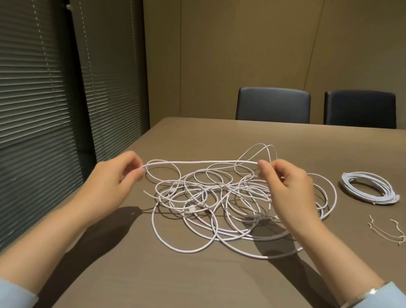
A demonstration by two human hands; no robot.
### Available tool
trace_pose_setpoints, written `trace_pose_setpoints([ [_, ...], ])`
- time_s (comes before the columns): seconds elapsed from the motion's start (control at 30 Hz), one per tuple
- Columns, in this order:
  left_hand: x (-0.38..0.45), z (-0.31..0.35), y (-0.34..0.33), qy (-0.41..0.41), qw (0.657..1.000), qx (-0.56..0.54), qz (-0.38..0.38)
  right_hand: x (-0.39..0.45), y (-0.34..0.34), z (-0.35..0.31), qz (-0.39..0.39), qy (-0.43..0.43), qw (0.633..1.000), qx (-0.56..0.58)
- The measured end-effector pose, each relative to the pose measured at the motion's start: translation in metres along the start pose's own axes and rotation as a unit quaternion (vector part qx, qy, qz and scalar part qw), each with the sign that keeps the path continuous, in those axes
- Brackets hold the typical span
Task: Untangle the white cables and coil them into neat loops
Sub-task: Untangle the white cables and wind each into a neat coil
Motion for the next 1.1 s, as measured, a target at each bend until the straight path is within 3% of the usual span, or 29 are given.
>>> trace_pose_setpoints([
  [0.1,-0.001,0.004,0.008,0.004,0.999,-0.031,-0.004,0.000,0.003,0.000,-0.018,-0.025,1.000,-0.002],
  [0.17,-0.002,0.003,0.016,0.050,0.984,-0.123,-0.116,0.001,0.006,0.000,-0.053,-0.064,0.997,0.001],
  [0.27,-0.009,-0.001,0.020,0.155,0.926,-0.218,-0.268,0.002,0.010,-0.003,-0.168,-0.110,0.980,-0.009],
  [0.33,-0.012,-0.006,0.009,0.152,0.941,-0.143,-0.266,-0.002,0.009,-0.008,-0.269,-0.127,0.955,-0.013],
  [0.4,-0.013,-0.011,-0.005,0.095,0.971,-0.033,-0.218,-0.007,0.003,-0.013,-0.353,-0.115,0.928,-0.018],
  [0.47,-0.013,-0.009,-0.021,0.031,0.980,0.047,-0.189,-0.014,-0.005,-0.017,-0.390,-0.080,0.917,-0.025],
  [0.73,-0.002,0.004,-0.066,-0.130,0.961,0.163,-0.182,-0.032,-0.038,-0.011,-0.335,0.058,0.935,-0.106],
  [0.87,0.006,0.035,-0.050,-0.079,0.979,-0.071,-0.175,-0.030,-0.043,-0.007,-0.270,0.055,0.960,-0.057],
  [0.97,0.012,0.072,-0.028,-0.057,0.947,-0.245,-0.198,-0.019,-0.045,-0.008,-0.187,0.006,0.982,0.021],
  [1.1,0.018,0.108,-0.009,-0.042,0.913,-0.344,-0.216,-0.006,-0.050,-0.011,-0.133,-0.066,0.981,0.124],
])
Point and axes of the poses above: each hand's wrist, its own x-axis towards the middle knuckle, its own y-axis out of the back of the hand, z = x × y, the point moved 1 cm from there along x, towards the middle knuckle, and after that the axes turned 10 degrees about y, right-handed, at the moved point
